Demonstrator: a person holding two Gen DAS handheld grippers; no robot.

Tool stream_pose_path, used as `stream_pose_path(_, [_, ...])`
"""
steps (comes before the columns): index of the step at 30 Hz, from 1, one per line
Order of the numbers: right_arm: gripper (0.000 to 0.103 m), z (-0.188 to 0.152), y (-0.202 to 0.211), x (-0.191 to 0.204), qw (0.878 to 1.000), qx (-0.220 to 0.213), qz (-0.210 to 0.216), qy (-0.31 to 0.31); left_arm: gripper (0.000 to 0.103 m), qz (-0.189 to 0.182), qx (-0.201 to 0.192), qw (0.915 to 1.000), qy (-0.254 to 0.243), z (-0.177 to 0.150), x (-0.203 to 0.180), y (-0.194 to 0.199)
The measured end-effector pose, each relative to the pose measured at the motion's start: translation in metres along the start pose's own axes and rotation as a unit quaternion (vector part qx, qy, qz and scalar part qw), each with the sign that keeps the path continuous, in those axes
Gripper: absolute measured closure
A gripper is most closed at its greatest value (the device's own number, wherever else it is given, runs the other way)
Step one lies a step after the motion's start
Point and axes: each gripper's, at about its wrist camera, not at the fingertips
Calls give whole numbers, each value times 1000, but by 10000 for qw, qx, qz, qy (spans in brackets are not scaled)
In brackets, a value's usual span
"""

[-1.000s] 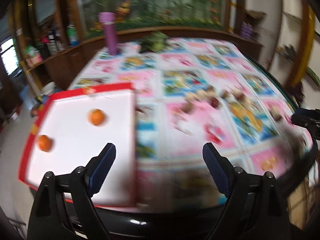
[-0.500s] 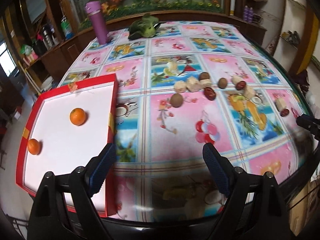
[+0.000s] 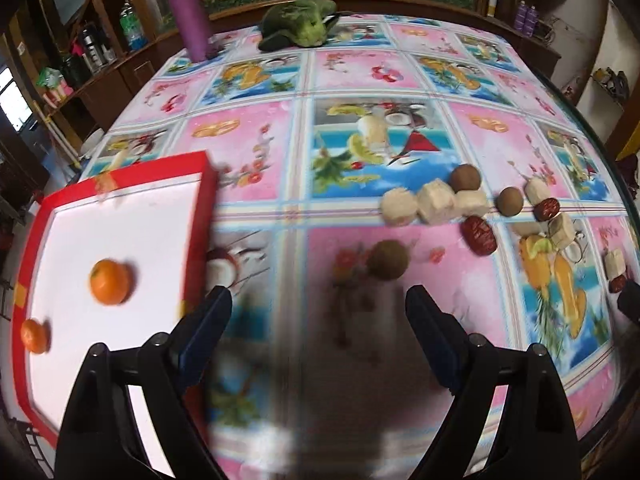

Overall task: Organize fruits
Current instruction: 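Grasp a red date with the right tool while the left tool grasps a brown kiwi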

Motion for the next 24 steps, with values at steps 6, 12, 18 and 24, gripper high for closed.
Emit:
stream_pose_path(6, [56,1,-4,9,9997,-25,-172,158,14,-20,-22,9998,-195,13,-9,-13])
stream_pose_path(12, [70,1,-7,12,9982,-102,-508,288,32,-199,-75,9996,-194,19,-6,-21])
stream_pose_path(18, [70,-2,-7,13,9972,-230,-627,322,48,-524,-214,9981,-258,21,-8,-21])
stream_pose_path(24, [71,-4,-4,14,9969,-285,-669,291,54,-545,-272,9978,-256,22,-12,-20])
Point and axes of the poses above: each gripper's, at about its wrist camera, not at the fingertips, and y roughly against the way its jaws point, x to its left, z to its top, and after that the axes turned 8 degrees about -y, right-handed
